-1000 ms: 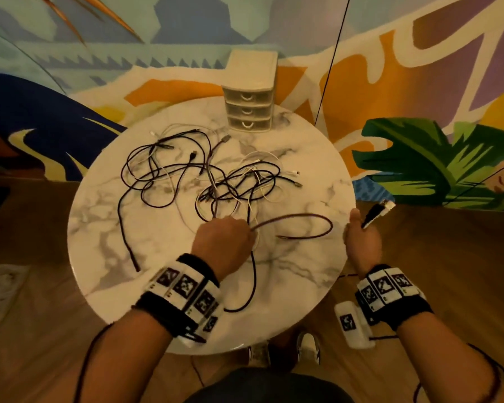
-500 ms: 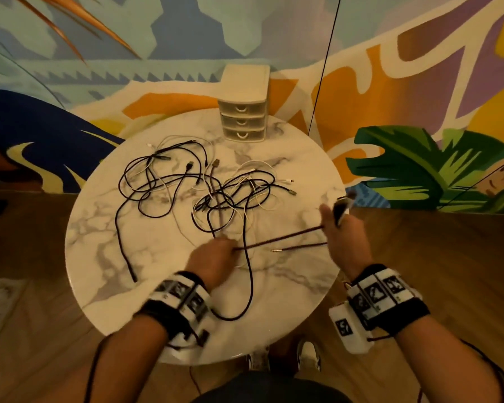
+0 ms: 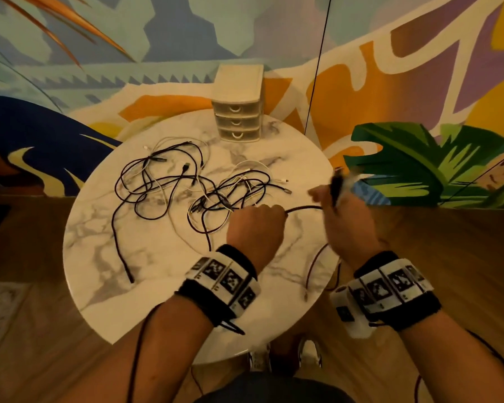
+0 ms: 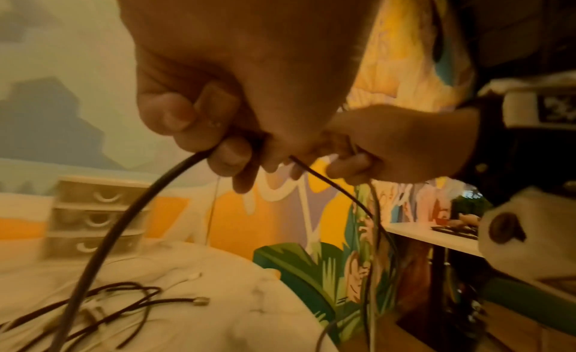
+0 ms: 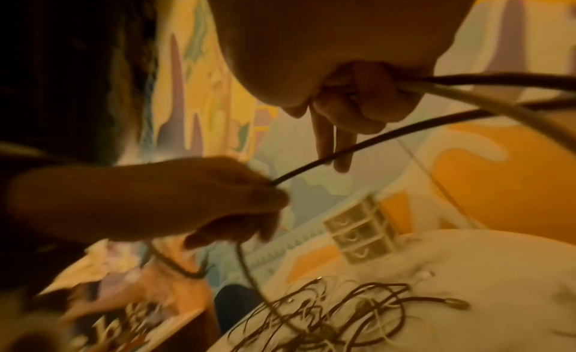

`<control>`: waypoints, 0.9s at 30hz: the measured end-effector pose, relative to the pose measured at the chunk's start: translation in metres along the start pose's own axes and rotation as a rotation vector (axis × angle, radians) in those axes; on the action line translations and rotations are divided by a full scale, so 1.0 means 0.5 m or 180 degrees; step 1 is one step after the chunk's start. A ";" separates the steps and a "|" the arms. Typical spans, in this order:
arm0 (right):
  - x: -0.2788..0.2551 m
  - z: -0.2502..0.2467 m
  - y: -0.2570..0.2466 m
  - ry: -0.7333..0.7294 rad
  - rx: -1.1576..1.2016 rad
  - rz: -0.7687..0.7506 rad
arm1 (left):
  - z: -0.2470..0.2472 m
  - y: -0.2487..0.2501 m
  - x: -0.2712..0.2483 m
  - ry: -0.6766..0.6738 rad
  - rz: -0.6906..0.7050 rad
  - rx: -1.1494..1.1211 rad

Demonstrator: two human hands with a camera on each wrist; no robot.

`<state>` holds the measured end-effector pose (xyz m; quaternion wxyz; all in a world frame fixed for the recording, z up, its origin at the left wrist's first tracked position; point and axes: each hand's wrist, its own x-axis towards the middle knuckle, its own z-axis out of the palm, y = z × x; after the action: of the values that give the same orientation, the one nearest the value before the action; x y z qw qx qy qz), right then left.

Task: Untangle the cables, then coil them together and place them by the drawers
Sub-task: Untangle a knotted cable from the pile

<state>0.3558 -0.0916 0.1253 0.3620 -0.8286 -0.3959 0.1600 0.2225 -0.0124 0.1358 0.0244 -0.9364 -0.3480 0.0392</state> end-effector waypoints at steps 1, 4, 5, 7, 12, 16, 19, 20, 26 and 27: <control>-0.007 0.006 -0.012 -0.0305 -0.0398 -0.0129 | 0.003 0.020 0.005 0.0005 0.0076 0.0072; -0.013 0.026 -0.011 -0.0647 -0.1284 -0.0232 | 0.012 0.055 0.008 -0.0104 0.0210 -0.0061; -0.010 0.025 -0.002 -0.0611 -0.1248 -0.0128 | 0.027 0.053 0.009 -0.0084 0.0215 -0.0215; 0.001 0.009 0.022 -0.0426 -0.1074 0.0135 | 0.061 0.022 0.010 -0.0065 0.0220 -0.0554; 0.043 -0.064 0.098 0.0269 -0.0842 0.0750 | 0.089 -0.122 0.045 0.0256 0.0021 -0.0916; 0.069 -0.101 0.191 0.0943 -0.0412 0.1275 | 0.027 -0.136 0.054 0.0140 0.0078 -0.2084; 0.070 -0.142 0.294 0.1165 -0.0318 0.1901 | 0.005 -0.042 0.045 -0.0327 0.0739 -0.1997; 0.074 -0.133 0.312 0.1093 -0.0320 0.1987 | -0.001 -0.030 0.031 -0.0414 0.0847 -0.1981; 0.029 -0.092 0.386 0.0396 -0.0564 0.2269 | -0.104 0.085 0.047 0.0125 0.0760 -0.3477; 0.021 -0.075 0.392 0.0148 -0.0644 0.2266 | -0.123 0.103 0.053 0.0168 0.0601 -0.3939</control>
<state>0.4889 -0.1844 0.0088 0.2089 -0.9494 -0.0884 0.2171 0.2816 -0.0355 0.1920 -0.5172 -0.8044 -0.2213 -0.1907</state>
